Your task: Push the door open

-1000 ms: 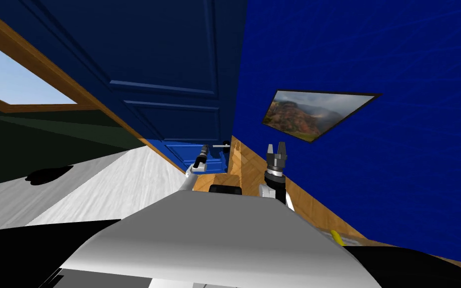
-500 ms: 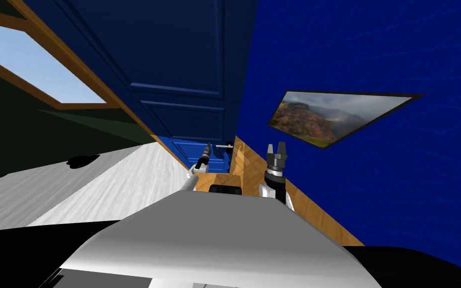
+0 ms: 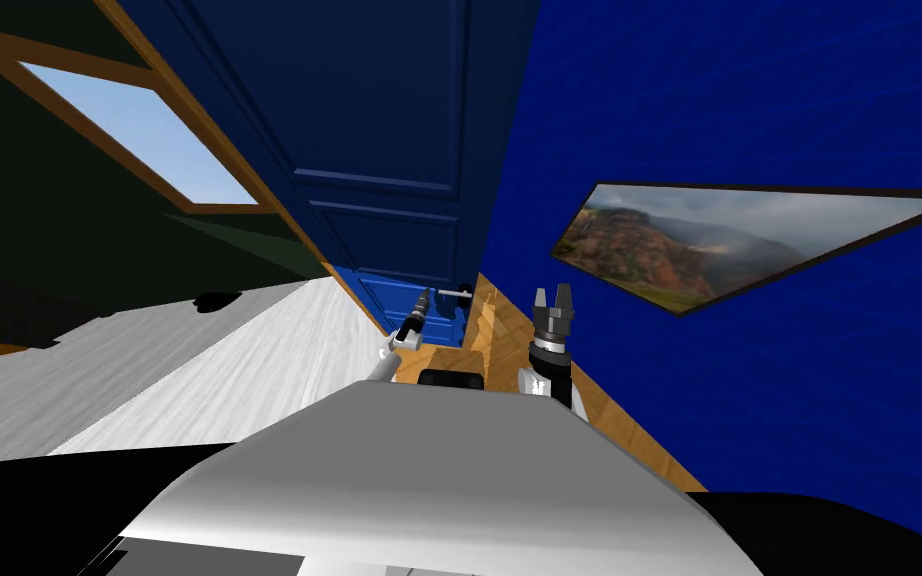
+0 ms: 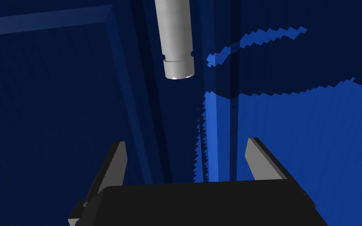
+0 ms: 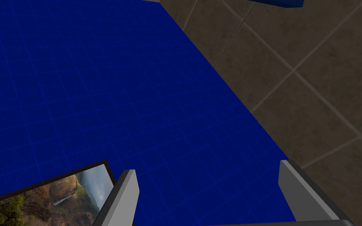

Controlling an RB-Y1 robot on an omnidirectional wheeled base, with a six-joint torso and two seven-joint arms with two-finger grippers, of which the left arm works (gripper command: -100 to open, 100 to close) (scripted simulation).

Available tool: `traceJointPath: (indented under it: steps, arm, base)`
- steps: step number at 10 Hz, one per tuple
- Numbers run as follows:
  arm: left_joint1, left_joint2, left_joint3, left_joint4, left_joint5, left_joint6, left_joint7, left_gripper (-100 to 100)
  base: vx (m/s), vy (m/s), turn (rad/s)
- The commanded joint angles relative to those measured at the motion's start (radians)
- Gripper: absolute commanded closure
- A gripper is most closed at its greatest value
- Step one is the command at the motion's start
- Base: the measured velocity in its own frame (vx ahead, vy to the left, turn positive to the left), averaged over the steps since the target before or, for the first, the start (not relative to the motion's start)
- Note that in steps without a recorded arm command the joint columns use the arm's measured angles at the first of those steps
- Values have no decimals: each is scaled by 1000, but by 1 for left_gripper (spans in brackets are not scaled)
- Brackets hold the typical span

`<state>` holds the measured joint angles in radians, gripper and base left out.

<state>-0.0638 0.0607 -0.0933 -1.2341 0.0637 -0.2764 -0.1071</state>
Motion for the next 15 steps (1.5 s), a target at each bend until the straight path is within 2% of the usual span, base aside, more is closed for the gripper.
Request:
traceJointPath:
  steps: [1,9,15]
  arm:
    - [13,1,-38,-12,5,1,-2,-100]
    - [61,-17,-216,-59,26,6,-21,-100]
    - [93,-40,-332,-89,39,9,-32,-100]
  base:
    - [14,-38,262]
    - [5,-48,210]
    - [-11,-51,194]
